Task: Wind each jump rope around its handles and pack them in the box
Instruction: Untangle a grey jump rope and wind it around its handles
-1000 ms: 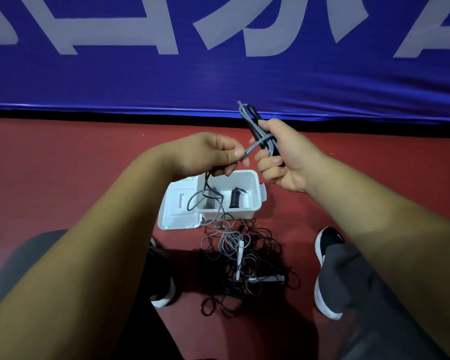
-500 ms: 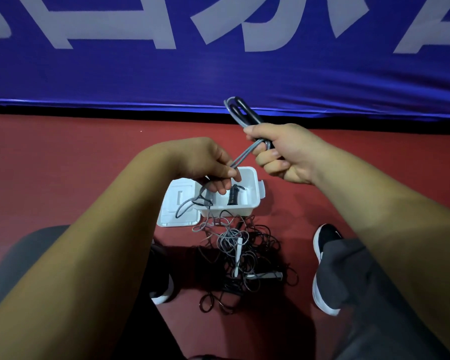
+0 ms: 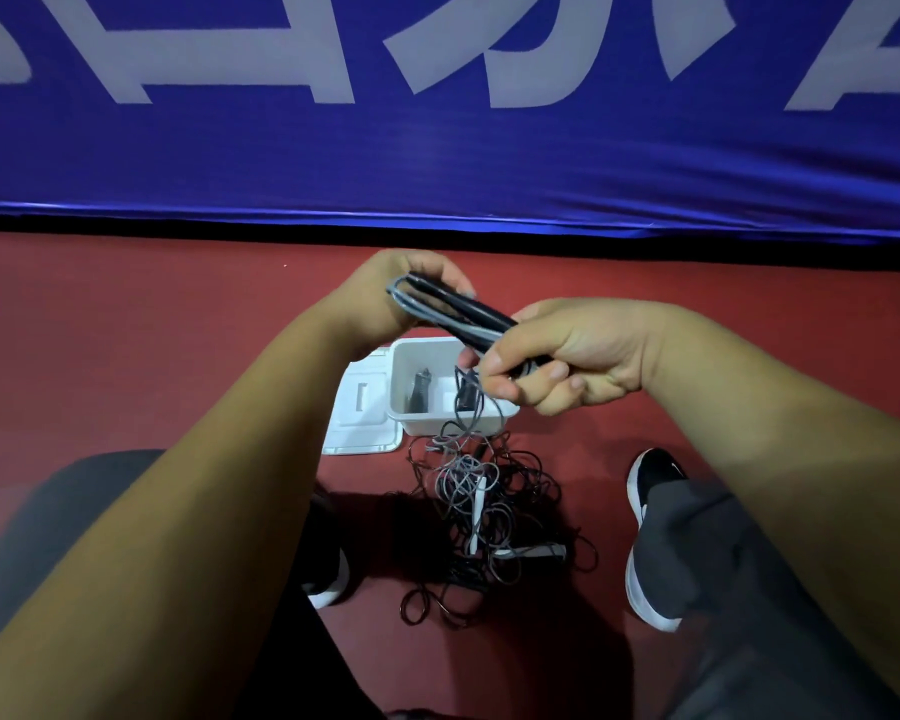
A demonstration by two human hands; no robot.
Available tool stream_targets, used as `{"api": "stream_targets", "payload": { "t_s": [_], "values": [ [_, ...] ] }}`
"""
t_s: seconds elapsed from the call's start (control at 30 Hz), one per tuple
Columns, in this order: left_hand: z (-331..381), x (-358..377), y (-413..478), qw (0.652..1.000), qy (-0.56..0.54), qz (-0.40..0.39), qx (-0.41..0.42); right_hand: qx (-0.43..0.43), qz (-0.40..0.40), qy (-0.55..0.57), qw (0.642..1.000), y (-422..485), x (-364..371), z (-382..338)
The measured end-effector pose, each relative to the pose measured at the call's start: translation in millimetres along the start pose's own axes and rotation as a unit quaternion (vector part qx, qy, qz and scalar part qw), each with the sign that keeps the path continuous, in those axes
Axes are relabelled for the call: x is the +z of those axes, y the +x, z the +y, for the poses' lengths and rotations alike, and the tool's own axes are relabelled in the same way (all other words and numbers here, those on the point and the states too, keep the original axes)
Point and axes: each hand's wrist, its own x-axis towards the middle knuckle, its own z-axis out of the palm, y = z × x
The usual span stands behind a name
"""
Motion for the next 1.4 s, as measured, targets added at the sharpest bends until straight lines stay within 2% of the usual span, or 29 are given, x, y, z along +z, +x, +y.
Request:
{"api": "stream_targets", "payload": {
  "t_s": [0.17, 0.4, 0.67, 0.9, 1.0, 1.27, 1.33, 1.4],
  "values": [
    [4.3, 2.7, 2.5, 0.996, -0.082, -0.039, -0.021, 0.034, -0.038, -0.026, 0.998, 10.8, -3.7, 12.0],
    [22.4, 4.2, 1.9, 0.998, -0.029, -0.052, 0.005, 0.039, -0.018, -0.101, 0.994, 27.2, -15.8, 25.2],
    [40.2, 10.5, -2.4, 0.988, 0.122, -0.094, 0.023, 0.081, 0.096, -0.135, 0.983, 25.5, -15.2, 29.2],
    [45.4, 8.5, -2.9, 0.969, 0.222, -0.104, 0.02, 0.04, 0.205, -0.175, 0.962, 33.4, -20.4, 29.1],
    [42.9, 4.5, -2.8, 0.96, 0.25, -0.127, -0.021, 0.021, 0.253, -0.192, 0.948, 33.5, -24.0, 27.3],
    [27.1, 16.7, -2.2, 0.923, 0.32, -0.114, -0.178, -0.039, 0.295, -0.137, 0.945, 41.5, -26.3, 25.7],
    [24.4, 22.6, -3.4, 0.925, 0.294, -0.095, -0.222, -0.067, 0.307, -0.113, 0.943, 44.2, -25.9, 24.3],
    [20.7, 24.5, -2.1, 0.942, 0.225, -0.073, -0.236, -0.098, 0.313, -0.072, 0.942, 44.6, -27.0, 21.6]
  ]
}}
